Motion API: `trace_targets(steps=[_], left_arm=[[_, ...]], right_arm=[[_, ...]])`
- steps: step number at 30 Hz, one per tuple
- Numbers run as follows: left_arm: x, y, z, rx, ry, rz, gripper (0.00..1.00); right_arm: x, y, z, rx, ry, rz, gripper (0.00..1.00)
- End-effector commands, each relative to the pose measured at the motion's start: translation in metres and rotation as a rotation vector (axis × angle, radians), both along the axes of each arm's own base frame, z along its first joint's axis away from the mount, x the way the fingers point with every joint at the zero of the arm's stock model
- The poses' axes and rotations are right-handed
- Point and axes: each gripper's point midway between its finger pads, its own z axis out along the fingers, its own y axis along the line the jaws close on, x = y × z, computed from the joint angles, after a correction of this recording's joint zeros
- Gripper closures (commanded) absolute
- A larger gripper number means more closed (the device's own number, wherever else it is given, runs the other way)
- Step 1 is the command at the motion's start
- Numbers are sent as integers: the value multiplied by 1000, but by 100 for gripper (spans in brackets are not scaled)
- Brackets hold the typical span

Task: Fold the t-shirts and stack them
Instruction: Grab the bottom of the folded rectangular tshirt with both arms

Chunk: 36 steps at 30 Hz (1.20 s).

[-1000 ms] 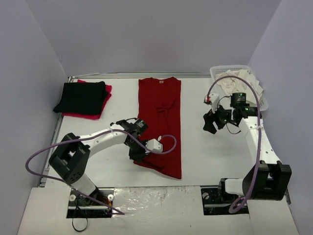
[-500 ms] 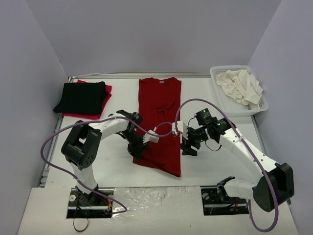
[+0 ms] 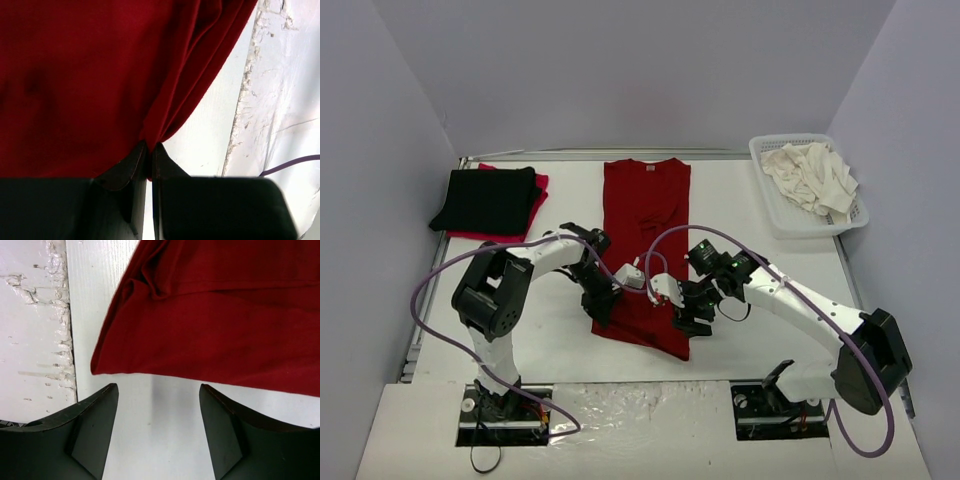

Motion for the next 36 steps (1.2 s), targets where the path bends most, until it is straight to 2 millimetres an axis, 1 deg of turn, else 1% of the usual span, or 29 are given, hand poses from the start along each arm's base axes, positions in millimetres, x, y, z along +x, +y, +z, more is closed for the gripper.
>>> trace_targets(steps=[1,5,9,12,14,15,16,21,25,28,30,32,36], left_arm=[[11,-6,17,-54,32,52,98],[17,-5,19,-74,43,82,98],[19,-3,22,-86,38,96,98],[20,-2,22,-88,37,99,98],[20,-2,21,-88,38,100,98],[20,-2,21,-86,38,101,97],[20,-2,21,-85,40,102,98],[21,-2,20,-80,41,105,97],[22,-2,20,-80,35,109,98],[23,-1,19,-77,34,112,98],[24,-1,18,-75,37,116,98],[26,-2,20,-86,41,126,98],[30,-1,23,-110,55,152,98]], right_arm=[[-4,0,-5,-67,27,-4,39],[-3,6,-4,-73,25,13,40],[-4,8,-10,-90,39,21,41],[-7,8,-16,-113,66,20,41],[-9,10,-15,-116,84,24,43],[-15,10,-16,-124,110,41,43],[-13,14,-11,-115,108,42,43],[-17,18,2,-104,132,69,44],[-20,16,14,-117,151,86,44],[-27,15,17,-122,168,123,43],[-30,16,16,-126,166,135,43],[-28,15,11,-160,158,136,43],[-32,17,4,-193,164,160,43]])
